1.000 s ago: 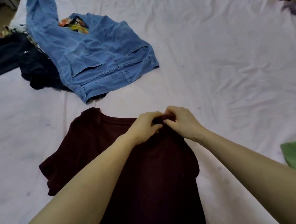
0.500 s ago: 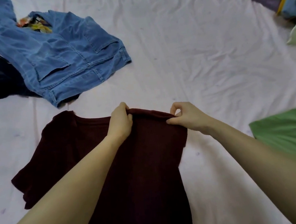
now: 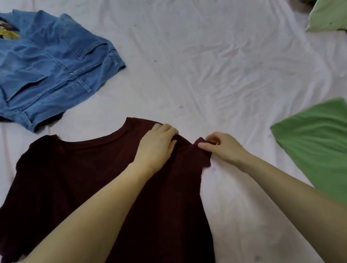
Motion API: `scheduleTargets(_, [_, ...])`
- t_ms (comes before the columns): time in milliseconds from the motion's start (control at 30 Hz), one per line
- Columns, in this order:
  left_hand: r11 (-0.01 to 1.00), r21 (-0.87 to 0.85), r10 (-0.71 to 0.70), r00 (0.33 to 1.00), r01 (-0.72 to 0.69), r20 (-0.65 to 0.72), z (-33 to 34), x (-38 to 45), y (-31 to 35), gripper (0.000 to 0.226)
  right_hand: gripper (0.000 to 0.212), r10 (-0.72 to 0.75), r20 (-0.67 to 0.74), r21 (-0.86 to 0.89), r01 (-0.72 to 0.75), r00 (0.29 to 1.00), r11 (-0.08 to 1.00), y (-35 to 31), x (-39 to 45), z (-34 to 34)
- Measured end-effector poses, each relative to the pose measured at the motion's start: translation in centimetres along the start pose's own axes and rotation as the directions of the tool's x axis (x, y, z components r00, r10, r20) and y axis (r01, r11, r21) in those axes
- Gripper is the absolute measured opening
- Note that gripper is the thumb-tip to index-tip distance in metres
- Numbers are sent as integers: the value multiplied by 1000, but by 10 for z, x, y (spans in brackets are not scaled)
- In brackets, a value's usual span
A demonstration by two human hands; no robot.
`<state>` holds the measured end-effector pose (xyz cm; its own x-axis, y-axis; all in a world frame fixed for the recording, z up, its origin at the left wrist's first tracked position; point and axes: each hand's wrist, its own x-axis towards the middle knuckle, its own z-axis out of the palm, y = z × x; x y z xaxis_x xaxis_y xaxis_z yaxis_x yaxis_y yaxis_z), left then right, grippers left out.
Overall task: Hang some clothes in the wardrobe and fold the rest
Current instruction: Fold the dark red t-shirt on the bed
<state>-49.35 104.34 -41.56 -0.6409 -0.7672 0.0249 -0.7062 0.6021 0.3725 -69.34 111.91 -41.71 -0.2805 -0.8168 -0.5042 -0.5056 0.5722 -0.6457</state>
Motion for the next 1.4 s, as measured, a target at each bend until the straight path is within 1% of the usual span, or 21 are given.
scheduleTargets(67, [996, -79, -37, 997, 43, 74, 8, -3, 6, 33, 22, -64, 91, -6, 65, 994, 998, 0, -9, 2])
scheduleTargets(100, [990, -117, -67, 991, 81, 119, 12, -4, 7, 38, 24, -106, 106, -15, 108, 989, 994, -2, -12, 4])
scheduleTargets(133, [986, -132, -80, 981, 104, 175, 17, -3, 8, 44, 23, -133, 88, 21, 132, 987, 991, -2, -13, 4])
scheduleTargets(233, [990, -106, -56, 945, 94, 321, 19, -2, 10, 61, 14, -136, 21, 287, 124, 990, 950, -11, -20, 5])
scheduleTargets(300, [992, -107, -14, 913, 63, 407, 15, 2, 10, 69, 12, -128, -25, 362, 128, 991, 923, -18, -25, 11])
scheduleTargets(367, [993, -107, 2, 887, 53, 461, 11, 7, 10, 67, 13, -58, -47, 472, 74, 997, 879, -23, -30, 16])
scheduleTargets(433, [995, -72, -22, 883, 63, 470, 11, 8, 14, 53, 23, 11, 74, 580, -52, 997, 813, -25, -36, 19])
scheduleTargets(500, [995, -57, -54, 901, 87, 431, 13, 8, 20, 32, 25, 17, 216, 494, -124, 976, 861, -19, -42, 22])
scheduleTargets(533, [992, -71, -66, 915, 102, 398, 15, 8, 22, 22, 23, 11, 244, 419, -115, 970, 901, -15, -45, 25])
scheduleTargets(600, [985, -117, -79, 938, 125, 339, 16, 10, 25, 5, 17, -46, 165, 332, -11, 985, 943, -11, -51, 33])
scheduleTargets(700, [982, -142, -74, 940, 128, 333, 15, 12, 22, 16, 18, -68, -126, 275, 100, 990, 956, -9, -54, 38])
scheduleTargets(767, [990, -101, -58, 926, 103, 373, 16, 10, 21, 41, 19, 30, -211, 363, 50, 977, 930, -4, -54, 37])
scheduleTargets(833, [997, -26, -59, 920, 75, 389, 18, 8, 20, 52, 32, 95, -116, 464, -31, 989, 885, 4, -54, 38])
scheduleTargets(900, [998, 42, -66, 926, 55, 371, 21, 7, 20, 53, 40, 80, 31, 369, -86, 996, 925, 9, -56, 42])
scheduleTargets(933, [996, 64, -73, 932, 53, 355, 22, 7, 21, 52, 37, 63, 51, 278, -75, 997, 958, 11, -58, 45])
scheduleTargets(1000, [995, 89, -75, 942, 49, 328, 23, 8, 23, 49, 26, 24, -83, 186, -8, 996, 983, 13, -59, 49])
scheduleTargets(1067, [994, 105, -74, 948, 43, 311, 24, 9, 24, 46, 15, -20, -245, 240, 81, 969, 967, 11, -62, 51])
scheduleTargets(1133, [991, 122, -83, 949, 47, 303, 22, 11, 25, 42, 11, -28, -344, 258, 123, 939, 958, 9, -61, 56])
scheduleTargets(1233, [983, 172, -107, 948, 56, 301, 22, 16, 28, 35, 9, -50, -404, 208, 145, 913, 967, 11, -61, 60])
scheduleTargets(1300, [981, 187, -109, 956, 58, 274, 23, 20, 30, 25, 8, -117, -418, 152, 196, 901, 969, 17, -62, 60])
scheduleTargets(1400, [995, 22, -100, 988, 98, 118, 22, 22, 33, 15, 8, -219, -470, 39, 268, 855, 963, 30, -64, 57])
